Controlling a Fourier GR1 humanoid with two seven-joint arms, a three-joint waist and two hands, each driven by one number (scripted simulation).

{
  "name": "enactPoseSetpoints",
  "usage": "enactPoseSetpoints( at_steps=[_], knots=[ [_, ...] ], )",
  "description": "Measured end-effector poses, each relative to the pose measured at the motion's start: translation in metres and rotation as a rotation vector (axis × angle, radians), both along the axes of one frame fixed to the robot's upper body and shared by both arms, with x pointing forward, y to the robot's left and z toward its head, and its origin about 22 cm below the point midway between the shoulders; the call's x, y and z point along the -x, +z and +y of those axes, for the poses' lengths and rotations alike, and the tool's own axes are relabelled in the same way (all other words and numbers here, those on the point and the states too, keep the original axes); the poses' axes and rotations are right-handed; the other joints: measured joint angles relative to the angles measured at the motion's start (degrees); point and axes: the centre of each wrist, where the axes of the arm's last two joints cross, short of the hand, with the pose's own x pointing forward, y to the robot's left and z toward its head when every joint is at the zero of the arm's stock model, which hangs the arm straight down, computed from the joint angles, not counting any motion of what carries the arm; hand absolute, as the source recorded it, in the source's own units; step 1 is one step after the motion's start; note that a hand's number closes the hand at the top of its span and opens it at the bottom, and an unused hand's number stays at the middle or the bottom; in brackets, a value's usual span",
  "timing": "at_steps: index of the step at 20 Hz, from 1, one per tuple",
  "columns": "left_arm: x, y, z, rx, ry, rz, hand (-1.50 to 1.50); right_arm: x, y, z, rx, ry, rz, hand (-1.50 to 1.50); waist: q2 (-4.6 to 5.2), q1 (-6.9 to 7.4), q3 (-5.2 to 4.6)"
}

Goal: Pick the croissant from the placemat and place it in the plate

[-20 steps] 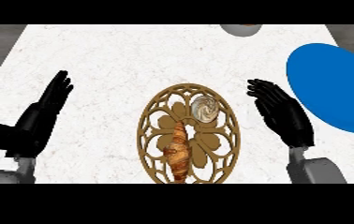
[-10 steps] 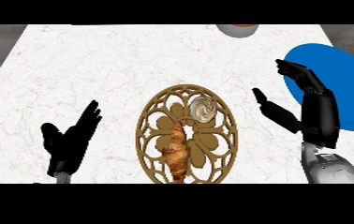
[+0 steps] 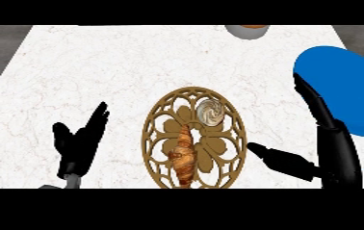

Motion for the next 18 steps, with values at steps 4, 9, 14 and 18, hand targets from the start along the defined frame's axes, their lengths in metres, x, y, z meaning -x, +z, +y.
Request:
enactPoseSetpoints(
  at_steps=[4,9,14,18],
  knots=[
    [0.0,-0.001,-0.003,0.001,-0.001,-0.004,0.0,0.01,0.016,0.004,0.174,0.084,0.161,-1.5,-0.02,0.24,-0.07],
    [-0.003,0.003,-0.004,0.006,-0.008,0.004,0.0,0.017,0.041,0.033,0.319,0.126,0.304,-1.5,0.08,0.81,-0.11],
    [-0.008,0.001,-0.01,0.009,-0.017,0.006,0.0,0.018,0.042,0.076,0.406,0.127,0.401,-1.5,0.13,1.01,0.0],
    [-0.007,0.0,-0.011,0.008,-0.016,0.001,0.0,0.017,0.036,0.107,0.446,0.125,0.431,-1.5,0.13,0.99,0.09]
  ],
)
